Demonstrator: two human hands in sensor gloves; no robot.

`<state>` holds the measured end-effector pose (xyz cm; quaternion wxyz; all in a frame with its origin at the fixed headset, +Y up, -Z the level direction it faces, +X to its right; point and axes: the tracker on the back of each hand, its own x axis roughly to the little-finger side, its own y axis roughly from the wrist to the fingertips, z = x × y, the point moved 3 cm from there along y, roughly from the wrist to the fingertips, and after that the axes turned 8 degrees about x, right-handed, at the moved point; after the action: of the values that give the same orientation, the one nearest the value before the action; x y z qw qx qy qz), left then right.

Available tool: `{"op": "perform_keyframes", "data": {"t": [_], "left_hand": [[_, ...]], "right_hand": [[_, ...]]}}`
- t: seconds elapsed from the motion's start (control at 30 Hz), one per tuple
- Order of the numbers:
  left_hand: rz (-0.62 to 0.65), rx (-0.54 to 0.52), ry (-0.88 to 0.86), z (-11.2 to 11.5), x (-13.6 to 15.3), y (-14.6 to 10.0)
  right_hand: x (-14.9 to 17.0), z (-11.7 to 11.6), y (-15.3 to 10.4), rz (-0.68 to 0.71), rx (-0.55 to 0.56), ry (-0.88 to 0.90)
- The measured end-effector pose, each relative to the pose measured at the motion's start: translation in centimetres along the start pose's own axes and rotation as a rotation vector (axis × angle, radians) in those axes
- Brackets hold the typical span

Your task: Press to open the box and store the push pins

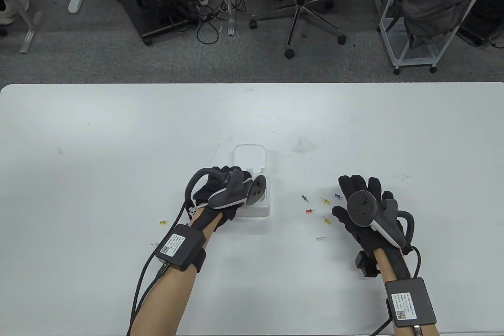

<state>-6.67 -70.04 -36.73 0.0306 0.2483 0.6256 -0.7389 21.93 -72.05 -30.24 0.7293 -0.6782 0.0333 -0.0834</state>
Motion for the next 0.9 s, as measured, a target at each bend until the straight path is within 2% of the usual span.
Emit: {"op": "perform_keyframes", "data": {"t": [0.27,0.6,0.9], "left_hand": [[-0.014,-0.005,0.005,-0.2,0.8,-0.4],[-0.055,-0.001,0.0,1.0,4.2,-2.2],[-0.104,0.014,-0.018,3.8,8.6,-5.4]], "right_hand": [[0.0,0.0,0.0,0.001,0.001,0.001],[0.0,0.0,0.0,0.004,0.002,0.002],[0.0,0.0,0.0,0.003,0.006,0.004]]}}
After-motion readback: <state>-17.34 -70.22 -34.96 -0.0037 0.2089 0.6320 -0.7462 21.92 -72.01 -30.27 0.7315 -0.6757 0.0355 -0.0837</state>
